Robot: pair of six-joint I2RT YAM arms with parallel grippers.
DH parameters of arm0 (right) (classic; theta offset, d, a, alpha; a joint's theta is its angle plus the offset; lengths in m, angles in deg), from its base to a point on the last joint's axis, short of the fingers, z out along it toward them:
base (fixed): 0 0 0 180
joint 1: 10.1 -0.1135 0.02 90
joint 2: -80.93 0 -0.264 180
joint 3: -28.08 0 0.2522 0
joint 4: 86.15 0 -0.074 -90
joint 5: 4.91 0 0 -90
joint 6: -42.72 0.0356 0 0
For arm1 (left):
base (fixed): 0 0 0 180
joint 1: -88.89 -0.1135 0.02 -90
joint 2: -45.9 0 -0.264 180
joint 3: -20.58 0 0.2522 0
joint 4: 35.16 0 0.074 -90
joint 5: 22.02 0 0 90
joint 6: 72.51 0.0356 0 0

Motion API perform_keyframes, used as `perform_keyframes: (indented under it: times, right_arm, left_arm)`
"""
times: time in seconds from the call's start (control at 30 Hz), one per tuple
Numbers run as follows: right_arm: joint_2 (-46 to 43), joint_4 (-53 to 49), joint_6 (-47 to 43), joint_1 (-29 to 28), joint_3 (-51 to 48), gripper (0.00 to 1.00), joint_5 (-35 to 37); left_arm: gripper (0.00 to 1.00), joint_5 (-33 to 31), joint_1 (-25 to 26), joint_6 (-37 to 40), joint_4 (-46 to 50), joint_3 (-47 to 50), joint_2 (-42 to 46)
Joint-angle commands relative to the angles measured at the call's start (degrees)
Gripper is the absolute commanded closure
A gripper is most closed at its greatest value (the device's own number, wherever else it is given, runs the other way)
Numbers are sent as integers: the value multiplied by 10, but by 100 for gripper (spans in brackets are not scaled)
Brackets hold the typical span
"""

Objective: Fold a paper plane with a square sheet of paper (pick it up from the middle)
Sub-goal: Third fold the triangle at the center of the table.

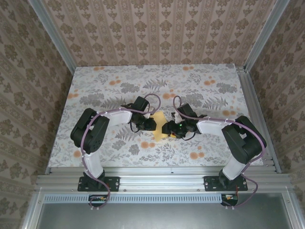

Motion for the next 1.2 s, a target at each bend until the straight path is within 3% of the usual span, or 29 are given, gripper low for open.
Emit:
perform_keyframes:
  times: [0.0, 0.8, 1.17]
  right_arm:
    - [-22, 58, 36, 10, -16, 46, -43]
    - [-18, 129, 50, 58, -39, 46, -105]
    - [-55, 102, 46, 57, -80, 63, -106]
  left_arm:
    - [79, -22, -4, 16, 29, 24, -27]
    - [79, -9, -4, 20, 34, 21, -31]
    - [79, -7, -4, 23, 41, 6, -39]
